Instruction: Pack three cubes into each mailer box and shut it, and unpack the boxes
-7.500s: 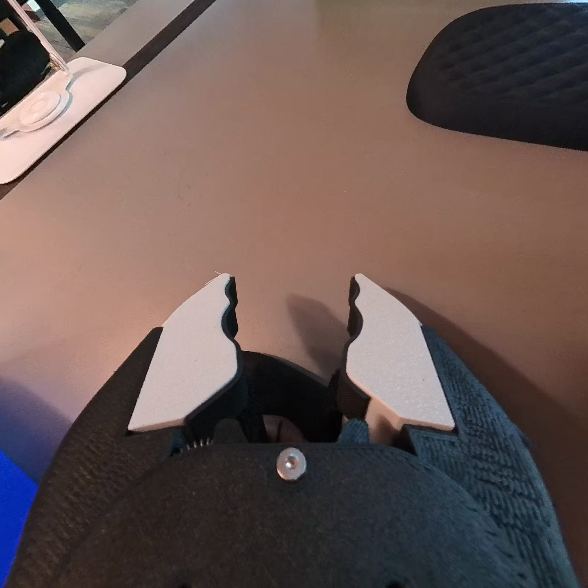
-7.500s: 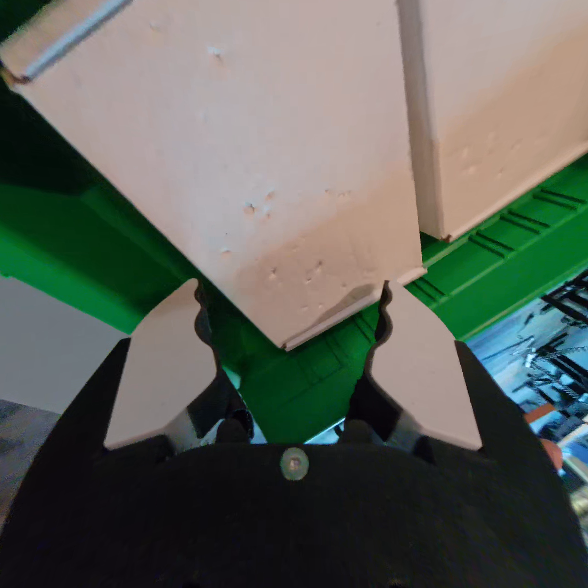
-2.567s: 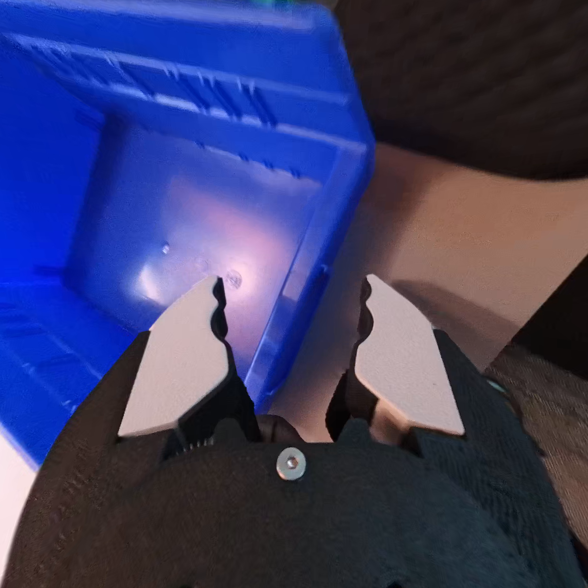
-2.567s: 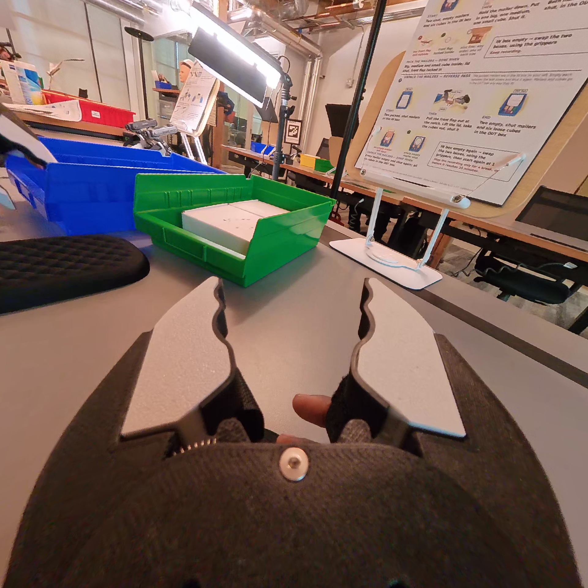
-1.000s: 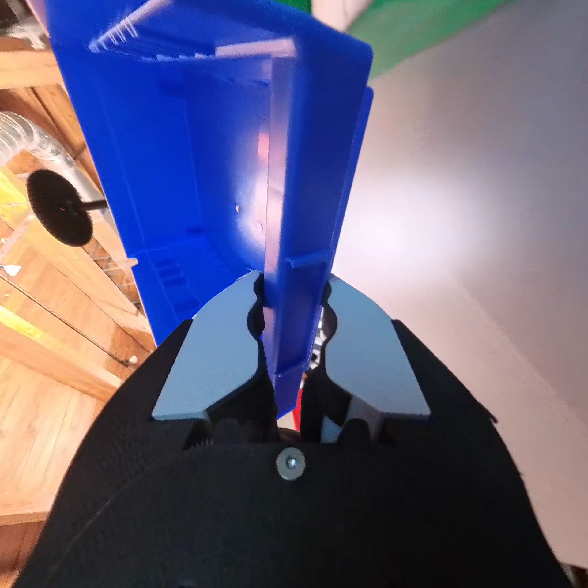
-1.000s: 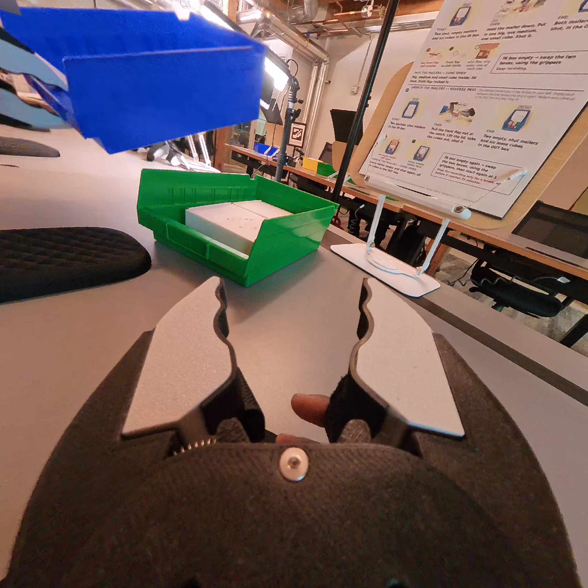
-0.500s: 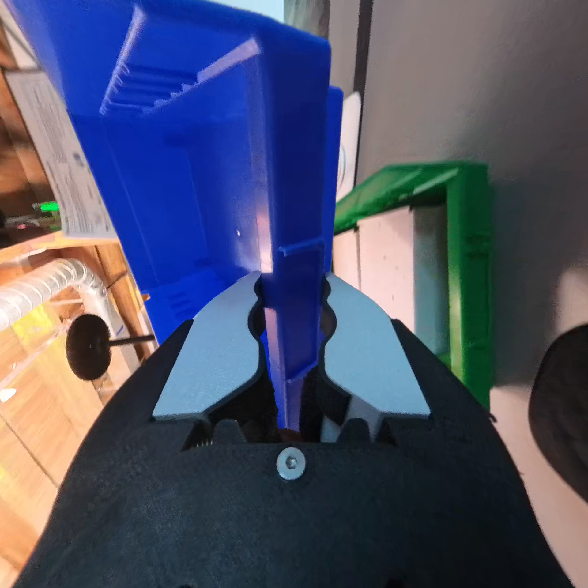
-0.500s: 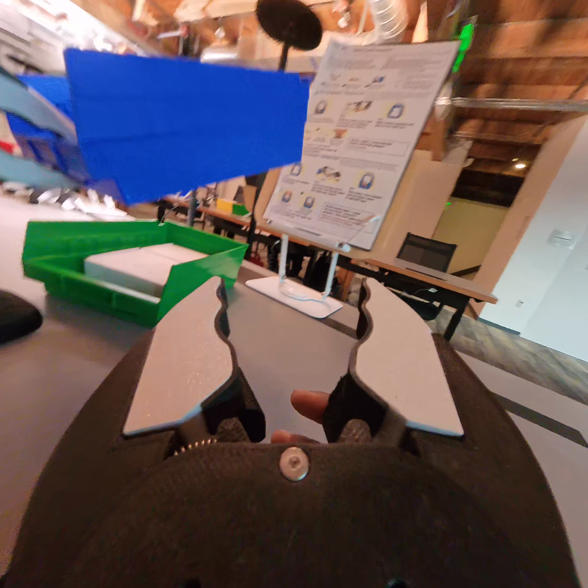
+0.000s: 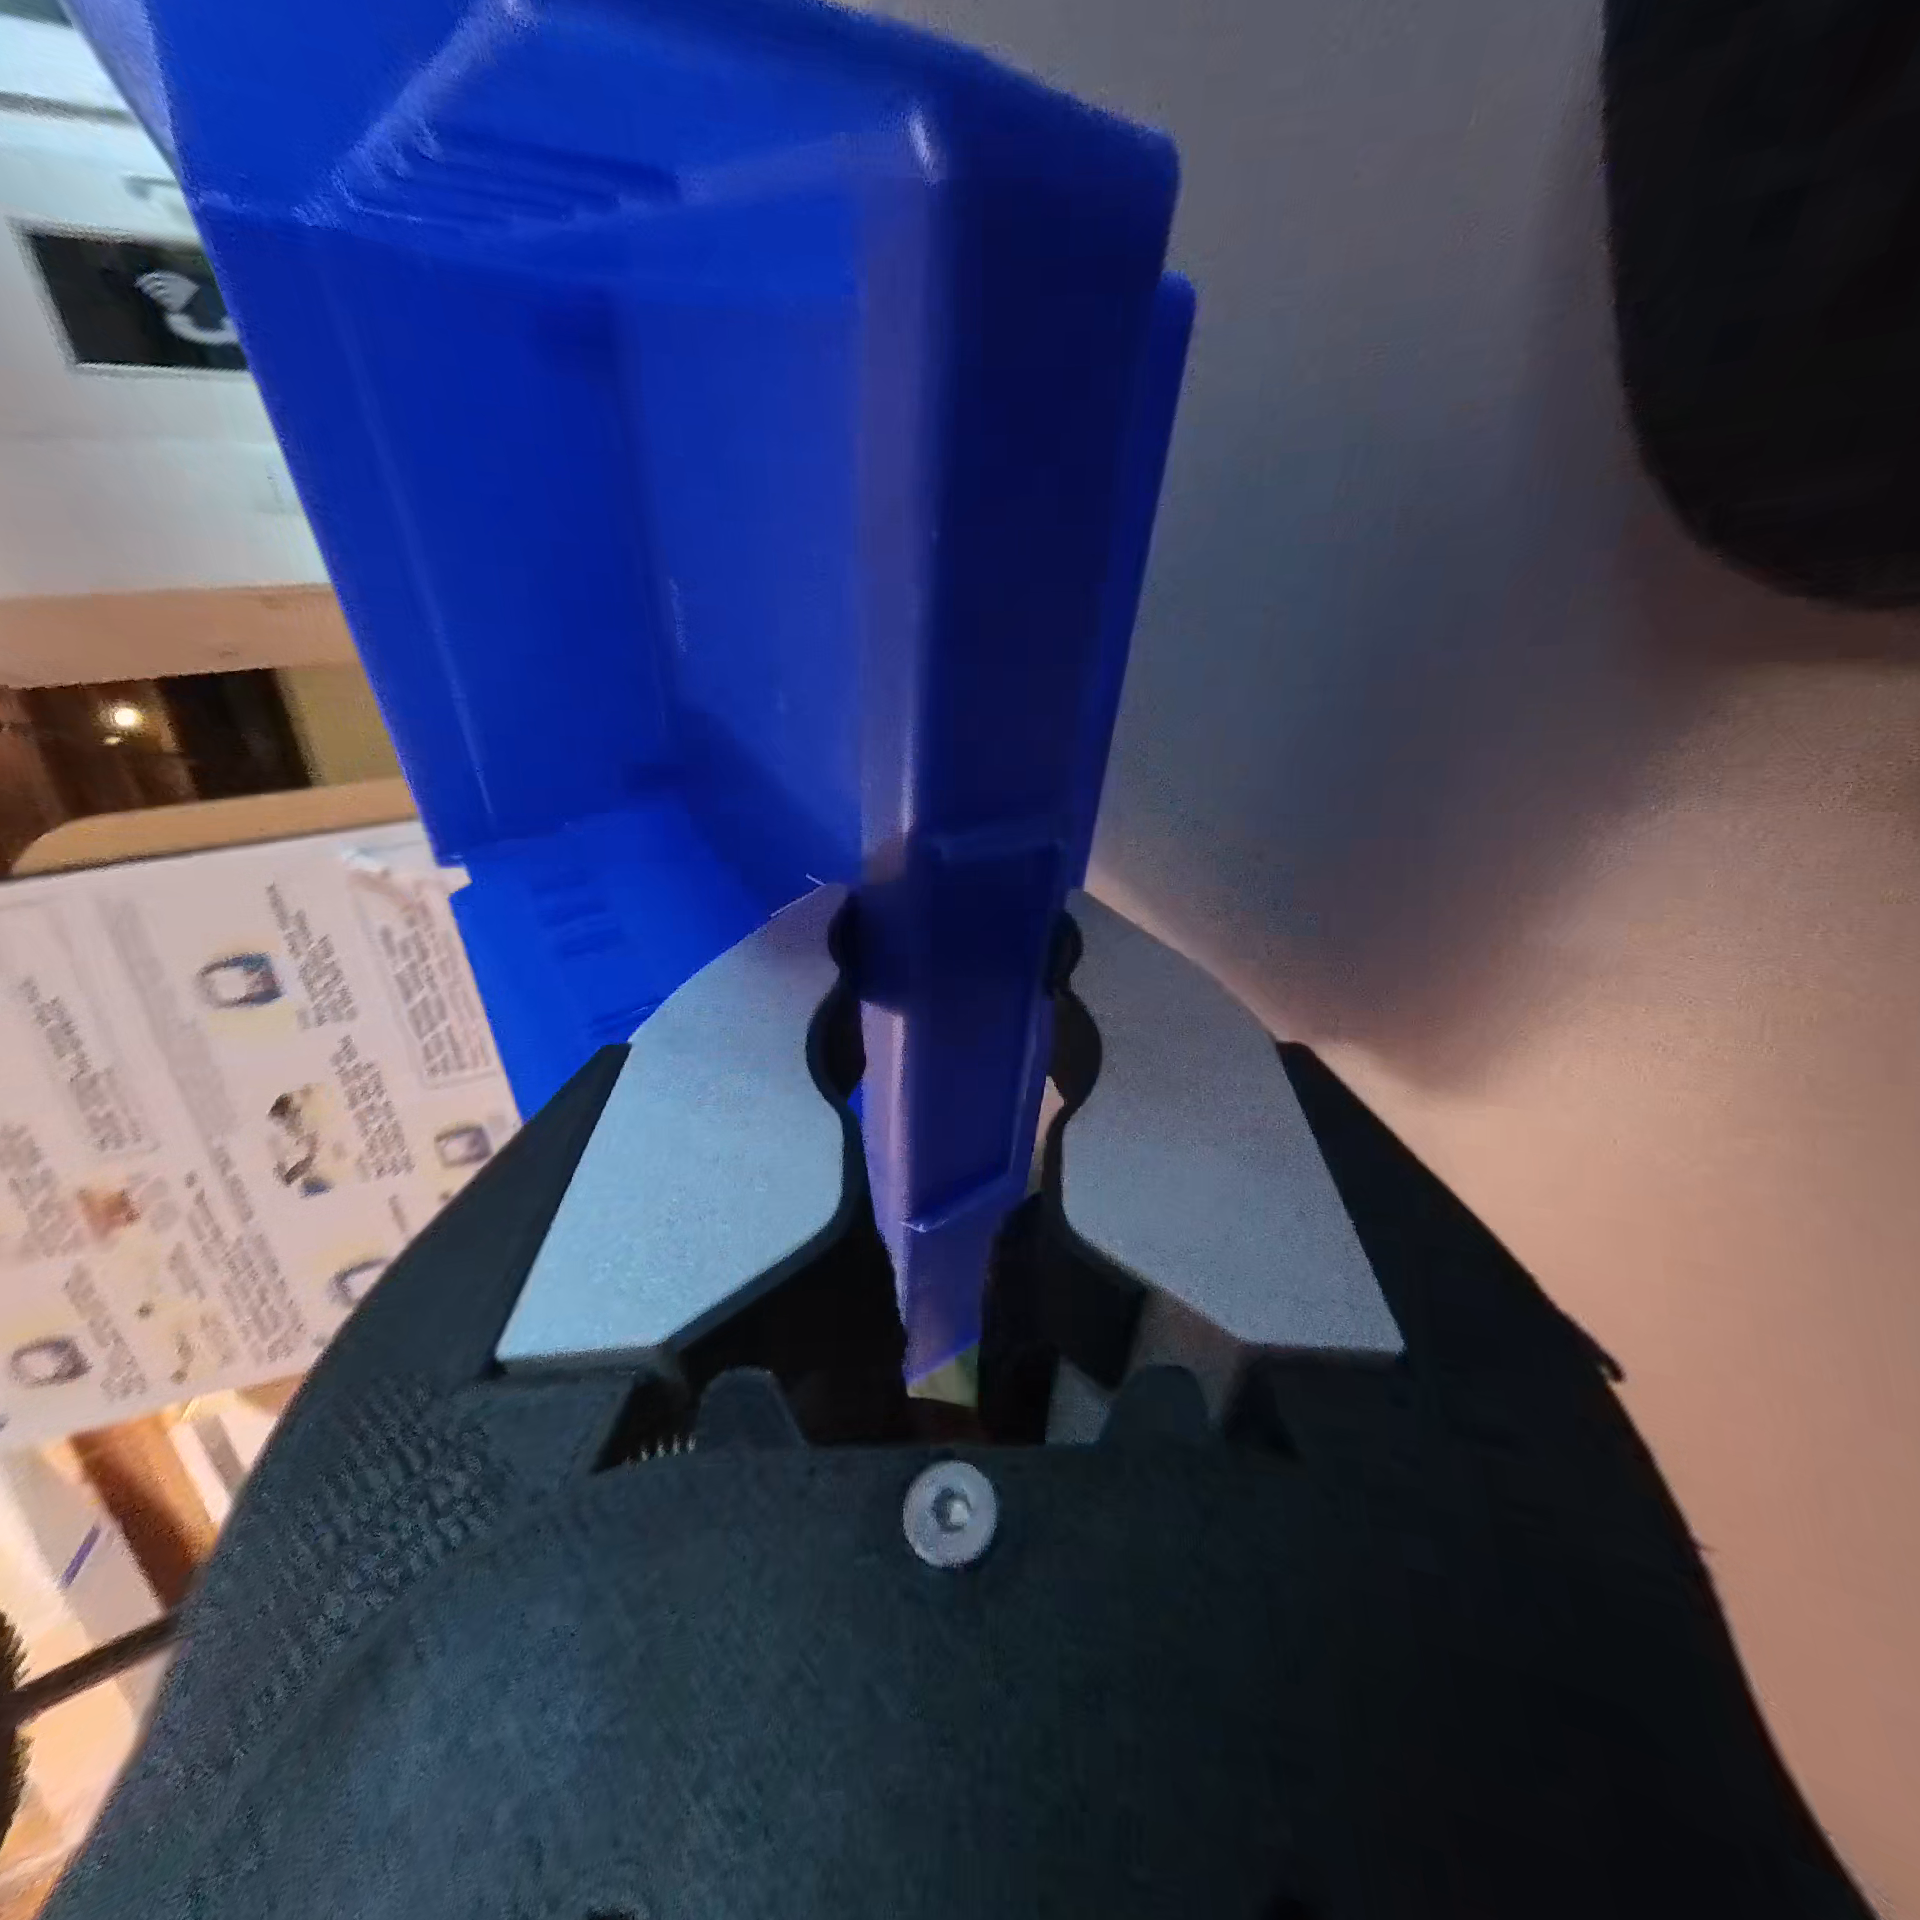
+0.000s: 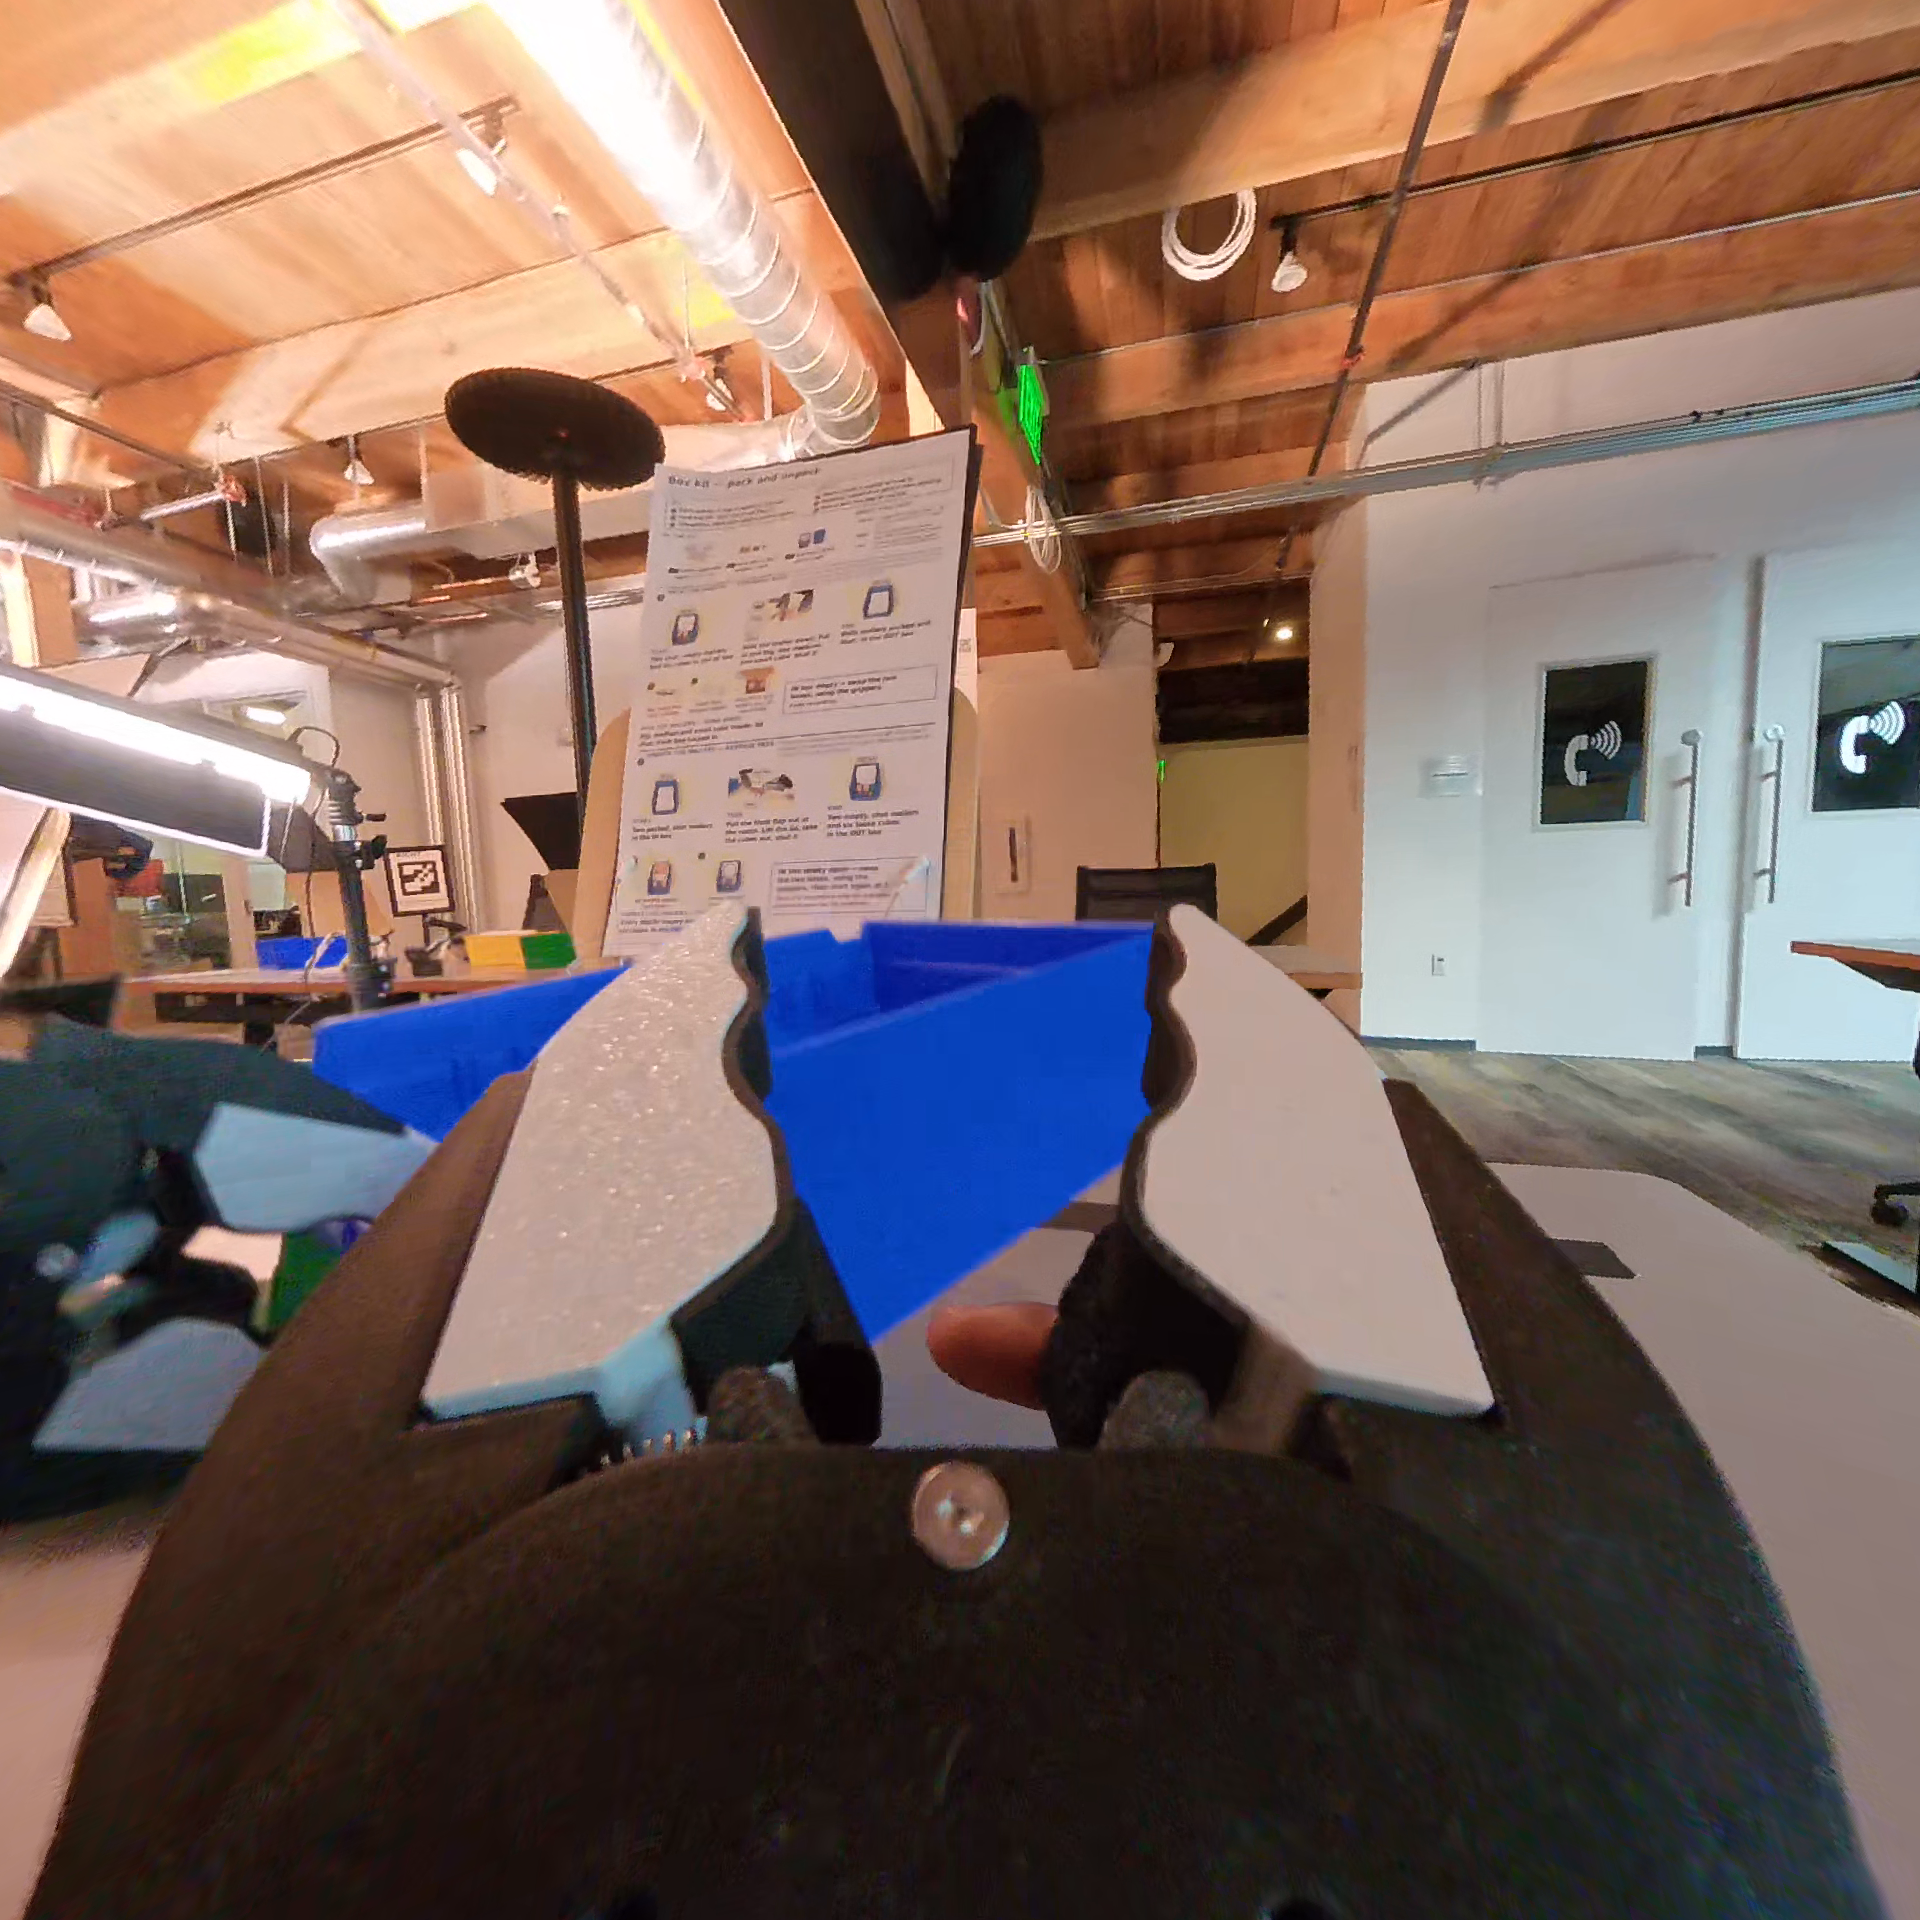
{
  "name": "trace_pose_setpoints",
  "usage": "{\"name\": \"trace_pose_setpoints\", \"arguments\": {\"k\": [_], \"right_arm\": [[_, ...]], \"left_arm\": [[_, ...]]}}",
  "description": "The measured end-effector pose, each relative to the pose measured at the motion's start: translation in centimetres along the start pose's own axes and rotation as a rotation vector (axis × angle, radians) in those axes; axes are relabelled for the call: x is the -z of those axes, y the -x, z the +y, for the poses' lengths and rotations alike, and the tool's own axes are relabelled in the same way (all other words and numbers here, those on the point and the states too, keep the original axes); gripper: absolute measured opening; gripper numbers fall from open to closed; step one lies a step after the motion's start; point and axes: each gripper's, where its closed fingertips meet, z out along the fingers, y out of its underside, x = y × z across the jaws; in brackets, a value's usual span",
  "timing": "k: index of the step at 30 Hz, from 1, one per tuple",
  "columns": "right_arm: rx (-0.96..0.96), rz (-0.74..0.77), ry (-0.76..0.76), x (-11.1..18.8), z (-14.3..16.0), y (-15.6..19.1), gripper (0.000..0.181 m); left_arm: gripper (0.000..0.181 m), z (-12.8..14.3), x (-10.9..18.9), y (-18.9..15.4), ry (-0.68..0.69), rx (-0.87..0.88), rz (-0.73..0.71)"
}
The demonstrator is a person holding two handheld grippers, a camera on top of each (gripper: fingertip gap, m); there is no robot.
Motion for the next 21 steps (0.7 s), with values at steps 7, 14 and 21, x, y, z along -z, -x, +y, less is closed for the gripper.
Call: {"name": "trace_pose_setpoints", "arguments": {"k": [7, 14, 21], "right_arm": [[0.007, -0.004, 0.007, -0.1, 0.1, 0.2, 0.069], [0.0, -0.01, 0.02, -0.1, 0.4, 0.3, 0.069], [0.023, -0.165, 0.068, -0.2, 1.5, 3.6, 0.064]], "left_arm": [[0.033, -2.4, -4.0, -3.5, 0.016, -0.037, 0.095], [0.065, -2.8, -3.8, -3.6, -0.016, 0.023, -0.009], [0.075, 3.4, 3.2, -3.3, -0.1, 0.362, 0.024]]}}
